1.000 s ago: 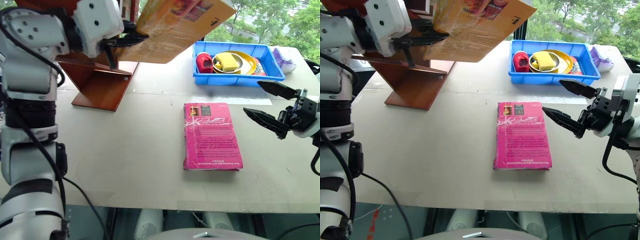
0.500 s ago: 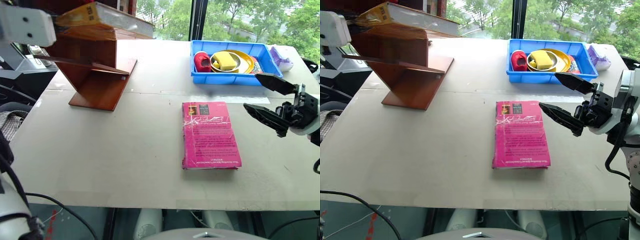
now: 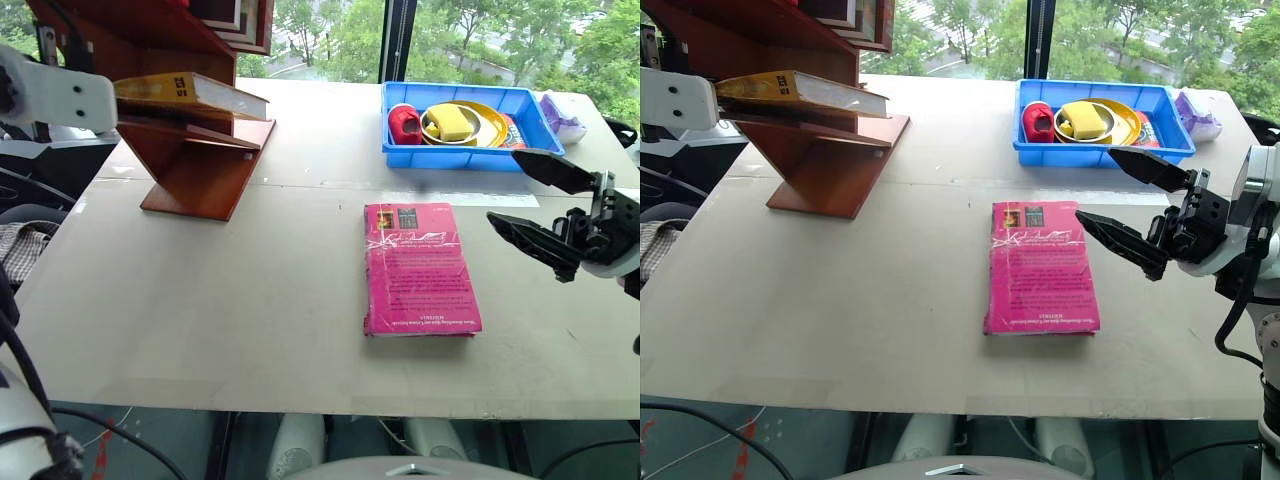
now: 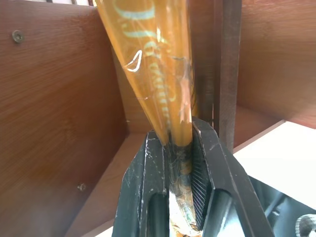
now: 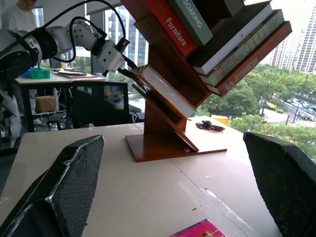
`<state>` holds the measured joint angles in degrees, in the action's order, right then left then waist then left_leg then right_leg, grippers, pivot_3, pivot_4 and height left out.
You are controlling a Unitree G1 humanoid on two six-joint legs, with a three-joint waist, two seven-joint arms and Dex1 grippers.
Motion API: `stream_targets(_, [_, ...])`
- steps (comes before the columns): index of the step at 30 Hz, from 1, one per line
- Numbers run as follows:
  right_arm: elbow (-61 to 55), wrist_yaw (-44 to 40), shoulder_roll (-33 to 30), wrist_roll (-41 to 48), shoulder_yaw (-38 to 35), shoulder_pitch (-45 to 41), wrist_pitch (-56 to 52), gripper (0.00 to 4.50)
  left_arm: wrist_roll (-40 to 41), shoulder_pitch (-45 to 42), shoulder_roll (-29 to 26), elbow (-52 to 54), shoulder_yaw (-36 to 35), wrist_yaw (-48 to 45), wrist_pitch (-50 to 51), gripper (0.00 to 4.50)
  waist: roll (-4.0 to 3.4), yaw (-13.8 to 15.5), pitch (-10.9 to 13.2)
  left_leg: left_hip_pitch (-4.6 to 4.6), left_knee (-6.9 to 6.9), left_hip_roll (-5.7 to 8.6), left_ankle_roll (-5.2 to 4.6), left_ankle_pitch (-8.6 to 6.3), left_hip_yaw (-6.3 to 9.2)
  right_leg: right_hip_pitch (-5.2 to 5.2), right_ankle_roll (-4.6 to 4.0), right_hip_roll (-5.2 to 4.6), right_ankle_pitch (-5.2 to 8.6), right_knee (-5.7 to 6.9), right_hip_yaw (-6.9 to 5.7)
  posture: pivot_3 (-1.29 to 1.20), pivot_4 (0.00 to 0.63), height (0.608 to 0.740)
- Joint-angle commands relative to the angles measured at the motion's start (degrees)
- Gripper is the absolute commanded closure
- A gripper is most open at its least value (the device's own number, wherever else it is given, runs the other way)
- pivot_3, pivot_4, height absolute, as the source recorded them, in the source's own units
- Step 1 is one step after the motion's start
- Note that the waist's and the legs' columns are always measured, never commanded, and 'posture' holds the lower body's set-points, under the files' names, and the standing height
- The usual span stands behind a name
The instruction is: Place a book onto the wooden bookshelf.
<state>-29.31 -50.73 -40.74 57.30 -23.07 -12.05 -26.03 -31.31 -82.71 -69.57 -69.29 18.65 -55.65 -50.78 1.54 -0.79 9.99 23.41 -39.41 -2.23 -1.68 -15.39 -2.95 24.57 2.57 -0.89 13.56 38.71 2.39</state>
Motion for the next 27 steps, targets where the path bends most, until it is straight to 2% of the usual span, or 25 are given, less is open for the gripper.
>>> stream_targets(1, [-0.8, -0.3, -1.4, 1.3, -2.1, -0.4, 0.2, 0.00, 3.5, 0.7, -1.2, -0.5, -2.4, -3.2, 0.6, 2.04, 0.01, -0.3, 0.0, -0.01, 0.00, -0.01, 0.01, 0.01, -0.01, 0.02, -0.01, 0.03, 0.01, 0.06, 0.04, 0.00, 0.150, 0.740])
stream_targets(5, [1.4, -1.6, -2.0, 0.7, -0.5, -2.3, 0.3, 0.00, 12.1, 2.2, -3.6, 2.3, -7.4, -11.2, 0.7, 0.06, 0.06, -0.4, 0.0, 0.23, -0.07, -0.04, 0.01, 0.01, -0.06, 0.24, -0.03, 0.01, -0.01, 0.06, 0.05, 0.00, 0.150, 0.740])
stream_targets(7, [2.7, -2.7, -2.1, -0.2, 0.7, -3.2, 0.4, 0.00, 19.4, 4.6, -4.3, 5.9, -11.5, -16.6, 3.4, 0.02, 0.06, -0.3, 0.0, 0.39, -0.09, -0.03, 0.01, 0.01, -0.14, 0.39, -0.02, -0.06, -0.01, 0.03, 0.08, 0.00, 0.150, 0.740])
stream_targets(9, [3.5, -3.4, -2.4, -0.8, 1.2, -3.5, 0.2, 0.00, 29.3, 11.2, -4.4, 15.4, -16.4, -21.5, 9.1, 0.02, 0.06, -0.2, 0.0, 0.44, -0.05, -0.10, -0.01, 0.00, -0.18, 0.40, -0.01, -0.12, 0.00, -0.11, 0.08, 0.00, 0.150, 0.740])
stream_targets(11, [4.6, -4.2, -3.3, -1.6, 1.2, -3.5, -0.1, 0.00, 41.4, 21.5, -3.3, 33.5, -22.1, -22.5, 25.5, 0.02, 0.01, 0.1, 0.0, 0.46, -0.04, -0.18, -0.01, 0.00, -0.18, 0.41, 0.00, -0.18, 0.00, -0.12, 0.06, 0.00, 0.150, 0.740])
stream_targets(13, [6.8, -5.1, -5.0, -3.1, 0.7, -2.9, -0.4, 0.00, 60.9, 35.8, -1.2, 63.2, -27.9, -11.9, 53.7, 0.02, 0.01, 0.3, 0.0, 0.50, -0.10, -0.20, -0.02, -0.01, 0.11, 0.39, 0.06, -0.38, 0.03, -0.06, 0.00, 0.00, 0.150, 0.740])
stream_targets(15, [9.0, -6.1, -6.8, -5.4, 0.3, -2.1, 0.0, 0.00, 75.9, 45.9, 1.8, 83.1, -31.8, 0.6, 71.0, 0.02, 0.07, 0.3, 0.0, 0.51, -0.20, -0.12, -0.05, -0.03, 0.33, 0.25, 0.09, -0.95, 0.03, -0.04, -0.12, 0.00, 0.150, 0.740])
stream_targets(16, [9.4, -6.8, -7.4, -6.5, 0.2, -1.4, 0.4, 0.00, 81.5, 49.4, 3.4, 88.6, -33.7, 5.9, 76.0, 0.02, 0.07, 0.2, 0.0, 0.49, -0.24, -0.11, -0.09, -0.05, 0.30, 0.20, 0.13, -0.98, 0.01, -0.12, -0.17, 0.00, 0.150, 0.740])
stream_targets(19, [9.6, -6.9, -8.2, -6.5, -1.6, 0.8, -0.2, 0.00, 89.1, 59.3, 10.3, 100.4, -34.8, 17.9, 83.1, 0.02, -0.09, -0.2, -0.1, 0.31, -0.31, 0.01, -0.15, -0.09, 0.31, 0.08, 0.16, -0.98, 0.03, 0.07, -0.12, 0.00, 0.150, 0.740])
stream_targets(22, [9.2, -7.5, -10.0, -9.1, -3.6, 5.3, -0.2, 0.00, 90.7, 67.1, 16.5, 105.7, -33.9, 24.8, 86.3, 0.02, -0.13, -0.2, -0.1, 0.13, -0.30, -0.03, -0.12, -0.07, 0.30, 0.04, 0.12, -0.57, 0.03, 0.24, -0.03, 0.00, 0.150, 0.740])
stream_targets(23, [9.0, -7.5, -10.5, -10.1, -4.0, 6.8, 0.0, 0.00, 91.8, 69.2, 18.2, 106.1, -34.2, 26.3, 87.0, 0.02, -0.13, -0.1, -0.1, 0.10, -0.31, -0.02, -0.06, -0.03, 0.30, 0.02, 0.10, -0.21, 0.03, 0.23, 0.05, 0.00, 0.150, 0.740])
stream_targets(25, [8.6, -8.7, -11.5, -12.4, -5.8, 11.6, 0.4, 0.00, 88.5, 76.1, 19.6, 106.7, -34.1, 25.0, 86.6, 0.02, -0.14, -0.1, -0.1, -0.05, -0.30, -0.01, -0.02, -0.01, 0.28, -0.12, 0.08, -0.11, 0.03, 0.18, 0.11, 0.00, 0.150, 0.740])
stream_targets(27, [9.0, -10.5, -11.8, -14.7, -7.7, 17.0, 1.7, 0.00, 87.0, 81.1, 20.5, 106.2, -35.2, 23.9, 86.3, 0.02, -0.13, 0.0, -0.1, -0.81, 0.01, 0.00, -0.02, -0.02, 0.13, -0.77, 0.06, -0.15, 0.07, -0.02, 0.22, 0.00, 0.150, 0.740])
